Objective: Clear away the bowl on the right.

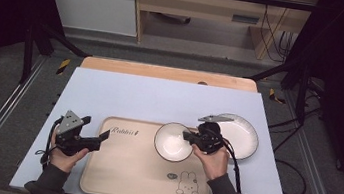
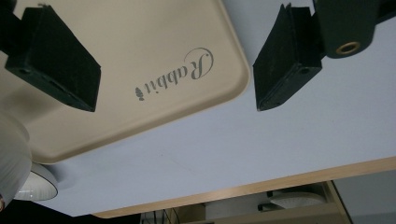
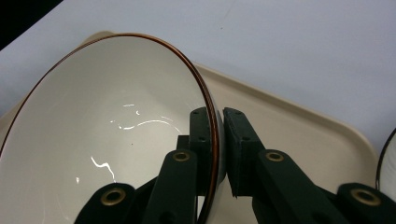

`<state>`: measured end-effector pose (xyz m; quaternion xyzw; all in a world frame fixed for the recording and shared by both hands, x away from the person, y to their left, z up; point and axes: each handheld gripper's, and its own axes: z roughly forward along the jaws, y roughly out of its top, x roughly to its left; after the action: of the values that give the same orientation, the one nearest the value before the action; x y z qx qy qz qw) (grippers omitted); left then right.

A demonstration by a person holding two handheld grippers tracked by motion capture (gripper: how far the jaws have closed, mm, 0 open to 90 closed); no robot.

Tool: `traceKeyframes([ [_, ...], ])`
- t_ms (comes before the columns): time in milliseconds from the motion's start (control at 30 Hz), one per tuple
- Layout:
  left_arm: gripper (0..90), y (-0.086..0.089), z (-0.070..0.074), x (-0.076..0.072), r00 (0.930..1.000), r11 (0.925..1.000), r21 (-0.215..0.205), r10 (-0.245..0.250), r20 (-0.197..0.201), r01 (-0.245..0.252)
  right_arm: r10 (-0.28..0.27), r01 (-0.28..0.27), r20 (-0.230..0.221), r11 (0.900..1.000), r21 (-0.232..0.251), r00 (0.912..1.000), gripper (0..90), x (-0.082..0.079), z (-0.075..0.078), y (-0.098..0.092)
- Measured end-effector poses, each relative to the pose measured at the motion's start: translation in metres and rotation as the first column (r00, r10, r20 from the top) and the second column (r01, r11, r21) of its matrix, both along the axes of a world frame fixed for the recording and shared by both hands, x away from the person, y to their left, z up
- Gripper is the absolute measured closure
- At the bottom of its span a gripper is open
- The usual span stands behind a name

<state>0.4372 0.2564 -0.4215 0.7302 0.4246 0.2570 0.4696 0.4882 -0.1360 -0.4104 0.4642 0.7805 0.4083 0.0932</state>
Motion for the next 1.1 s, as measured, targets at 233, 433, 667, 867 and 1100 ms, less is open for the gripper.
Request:
traceKeyframes([
  [233, 14.7, 0.0, 0.0, 0.0, 1.0, 1.0, 0.001, -0.001, -0.001, 0.001, 0.012, -0.012, -0.018, 1.0, -0.014, 0.9998, 82.3, 0.0, -0.007, 0.009],
  [433, 14.6, 0.0, 0.0, 0.0, 1.0, 1.0, 0.001, 0.0, -0.001, 0.0, 0.027, -0.028, -0.03, 0.999, -0.035, 0.9992, 82.3, 0.002, -0.013, 0.014],
  [667, 14.7, 0.0, 0.0, 0.0, 1.0, 1.0, 0.005, -0.002, -0.002, 0.002, 0.039, -0.041, -0.047, 0.998, -0.045, 0.9982, 82.3, 0.003, -0.02, 0.019],
  [867, 14.7, -0.001, -0.001, 0.0, 1.0, 1.0, 0.006, -0.003, -0.004, 0.003, 0.045, -0.047, -0.062, 0.998, -0.039, 0.9971, 82.3, 0.003, -0.025, 0.023],
  [1100, 14.7, -0.001, -0.001, 0.0, 1.0, 1.0, 0.008, -0.003, -0.005, 0.003, 0.057, -0.061, -0.072, 0.997, -0.054, 0.9958, 82.2, 0.004, -0.031, 0.027],
])
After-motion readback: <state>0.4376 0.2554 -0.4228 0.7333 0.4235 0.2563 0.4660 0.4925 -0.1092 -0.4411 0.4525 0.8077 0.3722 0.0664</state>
